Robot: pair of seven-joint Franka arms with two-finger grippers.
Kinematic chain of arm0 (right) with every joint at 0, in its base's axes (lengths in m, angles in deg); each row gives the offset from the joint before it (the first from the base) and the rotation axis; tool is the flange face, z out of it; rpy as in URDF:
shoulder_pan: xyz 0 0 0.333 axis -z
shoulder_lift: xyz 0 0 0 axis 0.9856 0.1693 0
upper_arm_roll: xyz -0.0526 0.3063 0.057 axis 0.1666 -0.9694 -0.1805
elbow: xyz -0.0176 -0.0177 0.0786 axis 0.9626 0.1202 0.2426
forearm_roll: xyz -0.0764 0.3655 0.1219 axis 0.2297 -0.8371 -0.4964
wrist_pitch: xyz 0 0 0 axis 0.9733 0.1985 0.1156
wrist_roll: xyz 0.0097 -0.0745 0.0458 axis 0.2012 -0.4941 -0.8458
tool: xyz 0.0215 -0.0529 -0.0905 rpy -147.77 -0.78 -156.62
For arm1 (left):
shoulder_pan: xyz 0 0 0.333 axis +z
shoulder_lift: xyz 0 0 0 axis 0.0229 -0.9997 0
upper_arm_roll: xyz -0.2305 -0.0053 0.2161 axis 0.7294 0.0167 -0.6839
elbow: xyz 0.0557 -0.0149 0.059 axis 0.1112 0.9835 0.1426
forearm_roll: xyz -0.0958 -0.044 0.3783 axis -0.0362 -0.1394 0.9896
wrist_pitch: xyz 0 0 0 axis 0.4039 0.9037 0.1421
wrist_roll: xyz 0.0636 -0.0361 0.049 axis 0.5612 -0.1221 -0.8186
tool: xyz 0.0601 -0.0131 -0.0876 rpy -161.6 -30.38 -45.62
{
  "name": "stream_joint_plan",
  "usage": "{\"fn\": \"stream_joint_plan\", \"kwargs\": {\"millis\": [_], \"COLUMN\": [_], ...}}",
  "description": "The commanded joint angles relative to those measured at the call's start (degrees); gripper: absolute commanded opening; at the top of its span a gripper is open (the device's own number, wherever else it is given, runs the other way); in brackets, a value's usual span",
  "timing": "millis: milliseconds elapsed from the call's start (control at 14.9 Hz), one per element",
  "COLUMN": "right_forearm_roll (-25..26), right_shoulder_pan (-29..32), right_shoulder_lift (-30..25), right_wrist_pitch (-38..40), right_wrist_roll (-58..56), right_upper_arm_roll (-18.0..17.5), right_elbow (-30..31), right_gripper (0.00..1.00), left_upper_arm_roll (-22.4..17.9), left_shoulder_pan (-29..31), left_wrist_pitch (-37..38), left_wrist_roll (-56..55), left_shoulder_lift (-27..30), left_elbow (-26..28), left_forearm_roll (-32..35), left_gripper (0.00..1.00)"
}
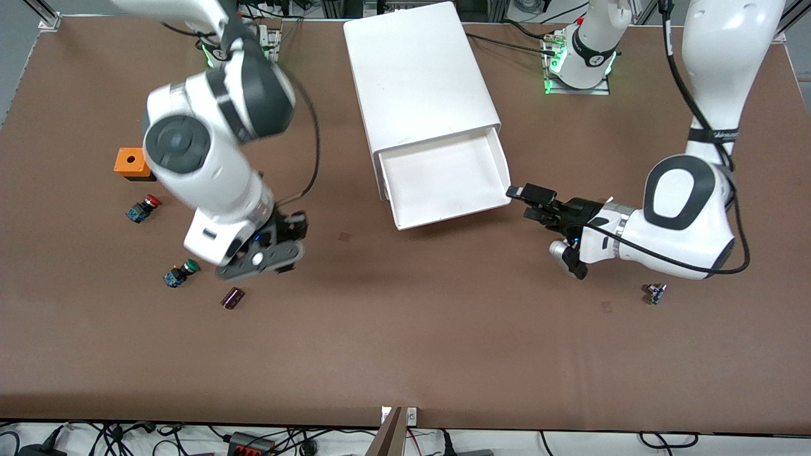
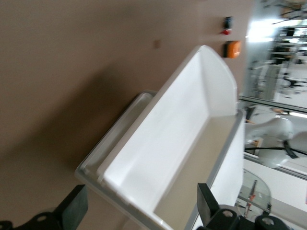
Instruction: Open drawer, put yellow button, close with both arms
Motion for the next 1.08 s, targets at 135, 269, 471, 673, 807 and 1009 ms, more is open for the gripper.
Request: {"fn": "stream_joint_plan", "kwargs": {"millis": [135, 269, 471, 673, 807, 1009], "right_forearm_roll": [-0.46, -0.46, -0.46, -0.98, -1.07, -1.07], "right_shoulder_pan": [-8.06, -11.48, -16.15, -16.95, -16.95, -18.17], "right_shoulder_lift": [-0.09, 1.31, 4.39, 6.94, 8.87, 12.21], "right_wrist_pitch": [3.41, 2.01, -1.59, -3.27, -3.45, -3.62], "right_wrist_roll": [5.99, 12.90, 17.25, 18.04, 18.74, 18.83], "right_upper_arm_roll": [0.29, 0.21, 0.29, -1.28, -3.39, -4.19], "right_elbow": [-7.01, -7.28, -7.63, -8.06, -9.21, -11.14], "right_gripper": [0.00, 0.00, 0.00, 0.00, 0.00, 0.00], "left_upper_arm_roll": [0.75, 0.66, 0.66, 0.40, 0.31, 0.31], "left_shoulder_pan": [-3.15, -3.34, -3.60, -2.98, -2.90, -2.90], "left_wrist_pitch": [3.74, 4.09, 4.18, 2.43, 1.63, 1.63], "left_wrist_roll": [-11.43, -12.23, -11.53, -11.44, -11.70, -12.58], "left_shoulder_lift": [4.06, 5.38, 5.22, 2.68, 0.57, 0.29], "left_elbow": [-3.43, -3.52, -4.74, -9.57, -11.16, -10.99], "left_forearm_roll": [23.04, 32.10, 45.99, 49.37, 49.28, 48.93], "left_gripper": [1.00, 1.00, 1.00, 1.00, 1.00, 1.00]}}
